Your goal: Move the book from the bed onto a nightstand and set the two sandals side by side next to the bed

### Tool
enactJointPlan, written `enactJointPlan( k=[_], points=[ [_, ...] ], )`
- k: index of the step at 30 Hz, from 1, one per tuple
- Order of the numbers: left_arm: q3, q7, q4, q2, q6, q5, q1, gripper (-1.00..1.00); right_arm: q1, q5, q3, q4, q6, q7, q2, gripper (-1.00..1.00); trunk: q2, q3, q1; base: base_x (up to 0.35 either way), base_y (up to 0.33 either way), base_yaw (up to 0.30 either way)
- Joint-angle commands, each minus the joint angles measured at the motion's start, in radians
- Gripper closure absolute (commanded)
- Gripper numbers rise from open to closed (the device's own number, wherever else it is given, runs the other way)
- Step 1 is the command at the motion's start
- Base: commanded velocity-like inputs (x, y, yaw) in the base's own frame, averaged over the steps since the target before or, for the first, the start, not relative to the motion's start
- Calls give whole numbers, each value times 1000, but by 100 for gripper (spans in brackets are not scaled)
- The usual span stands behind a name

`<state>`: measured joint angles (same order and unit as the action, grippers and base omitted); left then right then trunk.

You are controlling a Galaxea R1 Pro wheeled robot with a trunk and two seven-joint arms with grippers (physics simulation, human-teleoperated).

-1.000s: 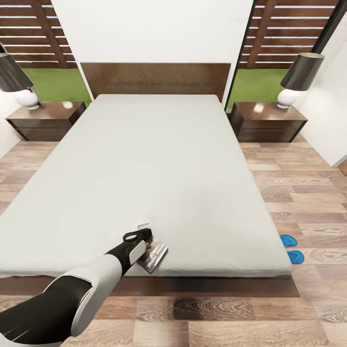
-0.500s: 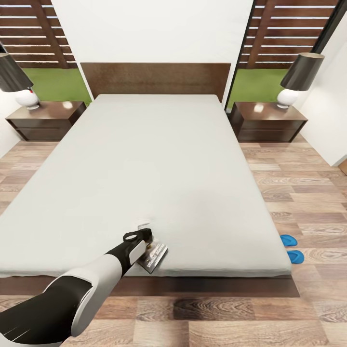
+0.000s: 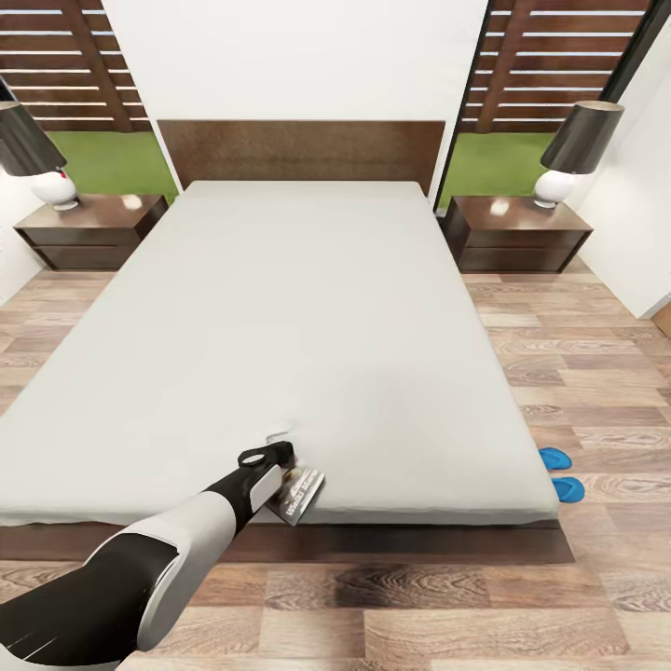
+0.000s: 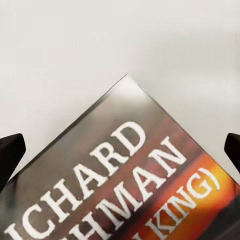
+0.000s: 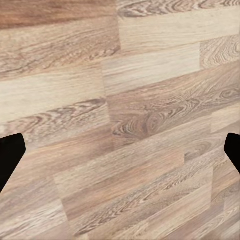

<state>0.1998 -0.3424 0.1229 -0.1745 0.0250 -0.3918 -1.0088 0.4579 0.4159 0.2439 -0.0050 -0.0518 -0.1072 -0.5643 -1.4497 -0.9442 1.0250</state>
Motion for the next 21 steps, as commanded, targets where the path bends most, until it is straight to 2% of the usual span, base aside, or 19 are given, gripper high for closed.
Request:
enactJointPlan(
  k=[1, 21],
  points=[
    [8, -4, 0, 0, 3, -10, -1, -100, 1, 11, 8, 2, -4, -5, 0, -100, 0, -1, 0, 0, 0, 0],
    [9, -4, 0, 0, 3, -10, -1, -100, 1, 11, 9, 2, -5, -5, 0, -100, 133, 59, -73, 0, 0, 0]
  ],
)
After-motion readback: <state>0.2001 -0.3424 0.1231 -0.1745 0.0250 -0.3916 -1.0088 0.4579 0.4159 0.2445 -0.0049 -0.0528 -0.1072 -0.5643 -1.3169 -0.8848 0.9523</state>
